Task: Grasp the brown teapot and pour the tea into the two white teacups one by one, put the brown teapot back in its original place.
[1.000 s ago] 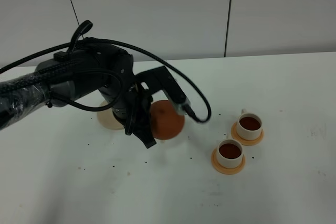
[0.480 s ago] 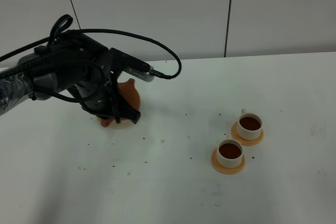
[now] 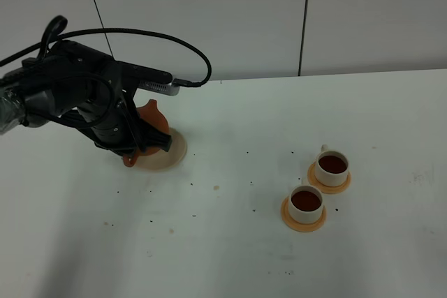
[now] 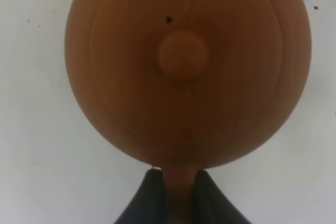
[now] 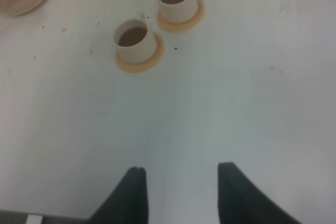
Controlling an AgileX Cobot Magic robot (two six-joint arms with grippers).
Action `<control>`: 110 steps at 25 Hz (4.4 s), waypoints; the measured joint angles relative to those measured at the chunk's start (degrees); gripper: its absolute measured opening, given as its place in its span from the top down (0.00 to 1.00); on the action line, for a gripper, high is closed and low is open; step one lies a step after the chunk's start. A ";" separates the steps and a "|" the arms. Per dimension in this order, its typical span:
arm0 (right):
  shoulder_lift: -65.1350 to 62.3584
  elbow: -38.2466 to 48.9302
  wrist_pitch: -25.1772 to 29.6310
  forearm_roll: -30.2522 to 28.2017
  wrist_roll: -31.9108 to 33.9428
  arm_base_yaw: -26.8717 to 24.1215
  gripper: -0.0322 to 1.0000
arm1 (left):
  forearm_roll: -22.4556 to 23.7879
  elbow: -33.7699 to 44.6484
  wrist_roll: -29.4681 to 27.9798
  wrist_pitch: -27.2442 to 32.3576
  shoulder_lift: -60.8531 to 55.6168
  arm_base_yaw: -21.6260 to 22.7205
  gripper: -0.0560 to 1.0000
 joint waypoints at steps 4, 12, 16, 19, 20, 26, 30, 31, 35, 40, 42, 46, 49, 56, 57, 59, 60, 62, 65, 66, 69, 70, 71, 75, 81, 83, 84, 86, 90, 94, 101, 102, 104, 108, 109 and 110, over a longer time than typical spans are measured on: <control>0.00 0.00 0.00 0.00 0.00 0.00 0.67 | -0.18 0.00 0.39 -2.31 2.76 0.00 0.79; 0.00 0.00 0.00 0.00 0.00 0.00 0.67 | -0.40 0.00 0.45 -4.24 4.24 0.06 0.79; 0.00 0.00 0.00 0.00 0.00 0.00 0.67 | -0.66 0.00 0.51 -4.42 4.24 0.75 0.79; 0.00 0.00 0.00 0.00 0.00 0.00 0.67 | -0.66 0.00 0.51 -4.42 4.24 1.17 0.79; 0.00 0.00 0.00 0.00 0.00 0.00 0.67 | -0.66 0.00 0.51 -4.42 4.24 1.17 0.79; 0.00 0.00 0.00 0.00 0.00 0.00 0.67 | -1.18 0.00 0.51 -6.13 4.69 1.17 0.79; 0.00 0.00 0.00 0.00 0.00 0.00 0.67 | -1.56 0.00 0.58 -6.24 5.39 1.17 0.79; 0.00 0.00 0.00 0.00 0.00 0.00 0.67 | -1.56 0.00 0.65 -6.24 5.39 1.17 0.79; 0.00 0.00 0.00 0.00 0.00 0.00 0.67 | -1.62 0.00 0.65 -6.18 5.45 1.17 0.79; 0.00 0.00 0.00 0.00 0.00 0.00 0.67 | -1.62 0.00 0.71 -6.18 5.45 1.17 0.79; 0.00 0.00 0.00 0.00 0.00 0.00 0.67 | -1.62 0.00 0.94 -6.06 5.45 1.17 0.79; 0.00 0.00 0.00 0.00 0.00 0.00 0.67 | -1.62 0.00 1.36 -5.83 5.45 1.17 0.79; 0.00 0.00 0.00 0.00 0.00 0.00 0.67 | -1.67 0.00 1.48 -5.84 5.45 1.17 0.77; 0.00 0.00 0.00 0.00 0.00 0.00 0.67 | -1.72 -0.07 1.52 -5.55 5.49 1.17 0.58; 0.00 0.00 0.00 0.00 0.00 0.00 0.67 | -1.77 -0.27 1.37 -5.19 5.49 1.17 0.56; 0.00 0.00 0.00 0.00 0.00 0.00 0.67 | -1.77 -1.35 1.17 -3.83 5.49 1.17 0.54; 0.00 0.00 0.00 0.00 0.00 0.00 0.67 | -1.77 -2.21 1.14 -2.69 5.49 1.17 0.53; 0.00 0.00 0.00 0.00 0.00 0.00 0.67 | -1.77 -3.89 1.29 0.30 5.49 1.17 0.53; 0.00 0.00 0.00 0.00 0.00 0.00 0.67 | -2.43 -5.62 2.55 6.42 5.18 1.17 0.53; 0.00 0.00 0.00 0.00 0.00 0.00 0.67 | -2.88 -5.73 3.06 8.41 4.74 1.17 0.53; 0.00 0.00 0.00 0.00 0.00 0.00 0.67 | -3.64 -5.73 3.38 14.74 2.33 1.17 0.53; 0.00 0.00 0.00 0.00 0.00 0.00 0.67 | -3.69 -5.73 3.38 17.10 1.20 1.17 0.53; 0.00 0.00 0.00 0.00 0.00 0.00 0.67 | -3.69 -5.76 3.32 19.53 -0.03 1.17 0.53; 0.00 0.00 0.00 0.00 0.00 0.00 0.67 | -2.15 -5.72 1.06 23.39 -4.79 1.17 0.55; 0.00 0.00 0.00 0.00 0.00 0.00 0.67 | 2.05 4.91 -3.04 23.39 -14.74 1.17 0.63; 0.00 0.00 0.00 0.00 0.00 0.00 0.67 | 3.35 10.80 -3.82 23.39 -18.43 1.17 0.65; 0.00 0.00 0.00 0.00 0.00 0.00 0.67 | 3.61 14.23 -3.95 23.39 -20.57 1.17 0.66; 0.00 0.00 0.00 0.00 0.00 0.00 0.67 | 3.61 20.75 -4.16 23.39 -25.14 1.17 0.67; 0.00 0.00 0.00 0.00 0.00 0.00 0.67 | 3.54 33.44 -4.27 23.15 -34.87 1.17 0.68; 0.00 0.00 0.00 0.00 0.00 0.00 0.67 | 1.04 42.29 -4.22 20.98 -44.39 1.17 0.68; 0.00 0.00 0.00 0.00 0.00 0.00 0.67 | -5.07 52.20 -2.55 19.48 -56.69 1.17 0.68; 0.00 0.00 0.00 0.00 0.00 0.00 0.67 | -5.72 53.79 -2.50 18.90 -58.46 1.17 0.68; 0.00 0.00 0.00 0.00 0.00 0.00 0.67 | -6.76 56.25 -2.21 17.16 -61.95 1.17 0.68; 0.00 0.00 0.00 0.00 0.00 0.00 0.67 | -8.48 57.05 -0.65 15.46 -67.26 1.17 0.68; 0.00 0.00 0.00 0.00 0.00 0.00 0.67 | -8.76 57.05 -0.30 15.41 -68.52 1.17 0.68; 0.00 0.00 0.00 0.00 0.00 0.00 0.67 | -8.93 57.10 -0.14 15.34 -69.74 1.17 0.68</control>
